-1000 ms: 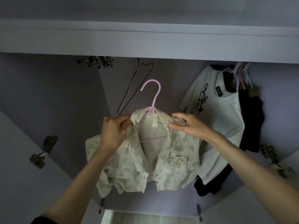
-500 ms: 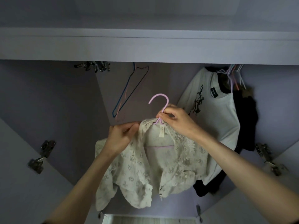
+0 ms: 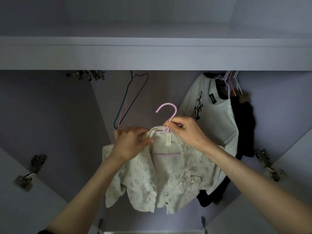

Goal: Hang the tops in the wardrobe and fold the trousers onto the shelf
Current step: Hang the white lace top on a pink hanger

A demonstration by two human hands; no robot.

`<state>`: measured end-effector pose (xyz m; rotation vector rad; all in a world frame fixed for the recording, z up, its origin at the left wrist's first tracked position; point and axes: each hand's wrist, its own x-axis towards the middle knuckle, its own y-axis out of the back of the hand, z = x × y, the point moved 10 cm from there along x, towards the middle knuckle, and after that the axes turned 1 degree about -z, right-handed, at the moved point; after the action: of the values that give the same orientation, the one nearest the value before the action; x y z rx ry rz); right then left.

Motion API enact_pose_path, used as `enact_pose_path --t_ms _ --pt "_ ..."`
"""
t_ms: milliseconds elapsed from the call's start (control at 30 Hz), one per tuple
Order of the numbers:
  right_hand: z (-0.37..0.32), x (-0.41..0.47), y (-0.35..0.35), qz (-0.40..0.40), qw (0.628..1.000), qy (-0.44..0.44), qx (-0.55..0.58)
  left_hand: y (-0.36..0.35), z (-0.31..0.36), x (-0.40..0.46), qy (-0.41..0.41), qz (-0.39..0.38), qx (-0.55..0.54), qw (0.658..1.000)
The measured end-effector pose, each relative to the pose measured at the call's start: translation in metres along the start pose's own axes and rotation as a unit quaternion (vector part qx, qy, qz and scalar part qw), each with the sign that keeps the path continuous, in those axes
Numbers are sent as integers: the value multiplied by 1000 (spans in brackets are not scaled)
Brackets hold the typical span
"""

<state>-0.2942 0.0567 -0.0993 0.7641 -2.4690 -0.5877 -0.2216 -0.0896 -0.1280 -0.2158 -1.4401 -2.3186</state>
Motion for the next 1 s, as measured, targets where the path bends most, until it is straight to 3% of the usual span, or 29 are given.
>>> enact_pose_path --t_ms 67,200,300,500,600,767,1000 --pt "4 -1 -2 -11 1000 -7 1 -4 9 -3 -16 2 21 1000" --pt "16 -2 6 -51 992 -48 107 3 21 3 -47 7 -60 997" --pt "14 0 18 -77 989 -48 115 2 30 10 -69 -9 -74 995" --pt "20 -2 29 -62 986 -46 150 -8 38 16 -33 -29 -9 999" --pt "32 4 39 -42 987 -66 139 2 44 12 -50 16 40 998" --pt "57 24 78 41 985 -105 134 69 101 3 -181 209 123 953" --pt "80 32 120 151 960 -154 180 86 175 13 -258 259 256 895"
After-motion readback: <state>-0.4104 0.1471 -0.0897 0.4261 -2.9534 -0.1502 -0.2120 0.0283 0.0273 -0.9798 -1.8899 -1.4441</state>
